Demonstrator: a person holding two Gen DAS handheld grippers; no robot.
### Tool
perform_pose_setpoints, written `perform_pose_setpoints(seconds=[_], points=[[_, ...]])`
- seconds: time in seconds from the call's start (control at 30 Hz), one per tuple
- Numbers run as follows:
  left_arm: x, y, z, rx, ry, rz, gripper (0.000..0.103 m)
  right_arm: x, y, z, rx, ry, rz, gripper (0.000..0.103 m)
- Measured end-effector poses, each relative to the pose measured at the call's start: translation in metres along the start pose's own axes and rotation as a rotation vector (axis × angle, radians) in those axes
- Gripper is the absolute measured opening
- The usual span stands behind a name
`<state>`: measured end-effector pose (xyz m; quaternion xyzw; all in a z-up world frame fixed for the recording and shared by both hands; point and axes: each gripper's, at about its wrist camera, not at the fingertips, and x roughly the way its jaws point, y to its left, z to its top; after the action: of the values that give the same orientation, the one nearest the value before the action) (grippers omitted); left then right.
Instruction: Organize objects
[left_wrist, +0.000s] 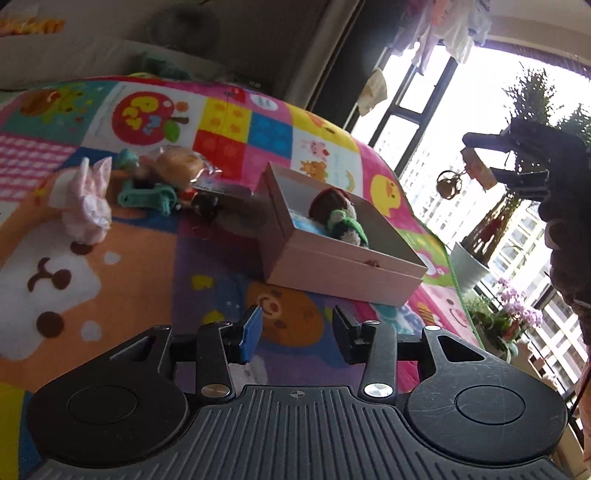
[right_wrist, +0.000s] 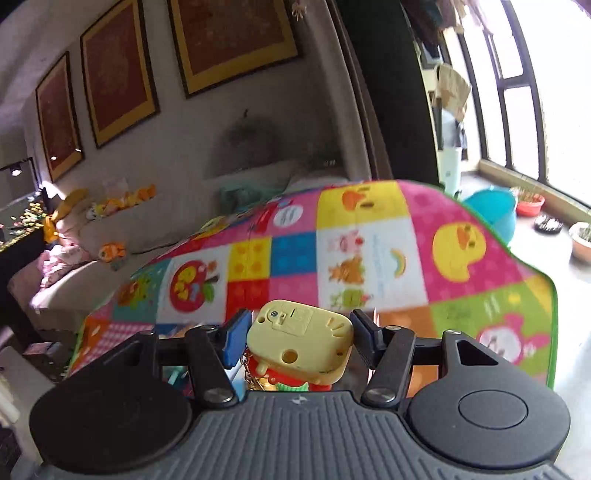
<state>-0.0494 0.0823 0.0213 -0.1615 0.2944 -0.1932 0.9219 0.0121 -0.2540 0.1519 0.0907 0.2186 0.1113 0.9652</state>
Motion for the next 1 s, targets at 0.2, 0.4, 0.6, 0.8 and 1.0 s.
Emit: perform_pose_setpoints(seconds=[0.2,0.4,0.6,0.8,1.0], points=[[-0.014,0.023,0.002,-0.028,-0.037,0.067,0.046,0.007,0.005,0.020,0.043,-0.008,-0.028,0.087],[-0.005,0.051,0.031,-0.081,-0.120,0.160,0.046,0.018,0.035,0.009,-0.071,0.049,-0.041,0.089],[0.013,0.112,0.068,-0.205,-0.333,0.288,0.046,0.068,0.089,-0.003,-0.085,0.212,0.075,0.090],[0.014,0.153,0.060,-0.394,-0.415,0.243,0.046,0.166,0.168,-0.005,-0.113,0.406,0.145,0.097],[0.011,0.172,0.056,-0.489,-0.374,0.220,0.046,0.304,0.206,-0.016,-0.090,0.479,0.073,0.095]])
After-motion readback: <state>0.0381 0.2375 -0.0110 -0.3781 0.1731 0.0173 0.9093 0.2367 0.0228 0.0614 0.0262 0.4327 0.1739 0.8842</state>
